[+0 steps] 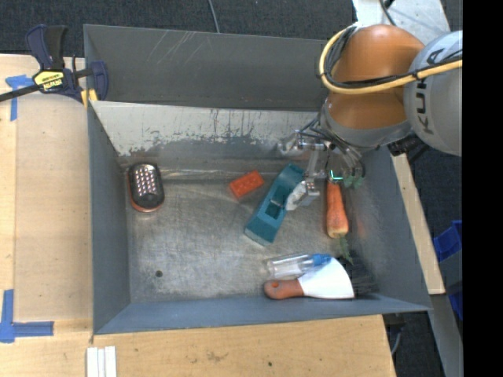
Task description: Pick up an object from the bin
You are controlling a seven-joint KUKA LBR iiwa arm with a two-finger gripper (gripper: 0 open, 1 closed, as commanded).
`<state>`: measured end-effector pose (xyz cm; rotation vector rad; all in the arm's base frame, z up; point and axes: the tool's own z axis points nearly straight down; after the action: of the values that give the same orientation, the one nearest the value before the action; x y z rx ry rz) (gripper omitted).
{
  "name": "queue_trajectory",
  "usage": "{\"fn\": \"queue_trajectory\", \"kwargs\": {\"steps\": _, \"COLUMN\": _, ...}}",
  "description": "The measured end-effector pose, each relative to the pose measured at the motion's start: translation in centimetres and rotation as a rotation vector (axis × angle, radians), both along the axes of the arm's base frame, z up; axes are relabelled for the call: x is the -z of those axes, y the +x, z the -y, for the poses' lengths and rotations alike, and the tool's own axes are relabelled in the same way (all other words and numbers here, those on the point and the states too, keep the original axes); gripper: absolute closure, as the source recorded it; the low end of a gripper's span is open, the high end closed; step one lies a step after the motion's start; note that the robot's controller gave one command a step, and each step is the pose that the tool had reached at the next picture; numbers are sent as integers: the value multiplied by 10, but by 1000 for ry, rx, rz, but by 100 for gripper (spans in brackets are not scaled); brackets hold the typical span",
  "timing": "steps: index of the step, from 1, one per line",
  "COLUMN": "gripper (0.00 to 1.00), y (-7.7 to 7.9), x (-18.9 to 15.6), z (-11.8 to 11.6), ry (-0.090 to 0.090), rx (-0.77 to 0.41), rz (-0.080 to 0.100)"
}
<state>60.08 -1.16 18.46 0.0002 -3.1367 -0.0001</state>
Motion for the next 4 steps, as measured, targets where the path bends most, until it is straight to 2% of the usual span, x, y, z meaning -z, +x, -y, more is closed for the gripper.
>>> {"fn": "queue_trajectory", "kwargs": {"steps": 1, "gripper": 0, "y": 2, "x": -5, "z": 0, "ry": 0, "rx": 0, "rz": 8}}
{"fn": "queue_trajectory", "kwargs": {"steps": 2, "gripper": 0, "y": 2, "x": 49, "z": -2, "ry": 0, "rx": 21, "rz": 15}}
{"fn": "queue_trajectory", "kwargs": {"steps": 3, "gripper": 0, "y": 6, "x": 48, "z": -2, "ry": 1, "rx": 19, "rz": 23}}
{"fn": "queue_trajectory", "kwargs": {"steps": 4, "gripper": 0, "y": 1, "x": 48, "z": -2, "ry": 0, "rx": 22, "rz": 10}}
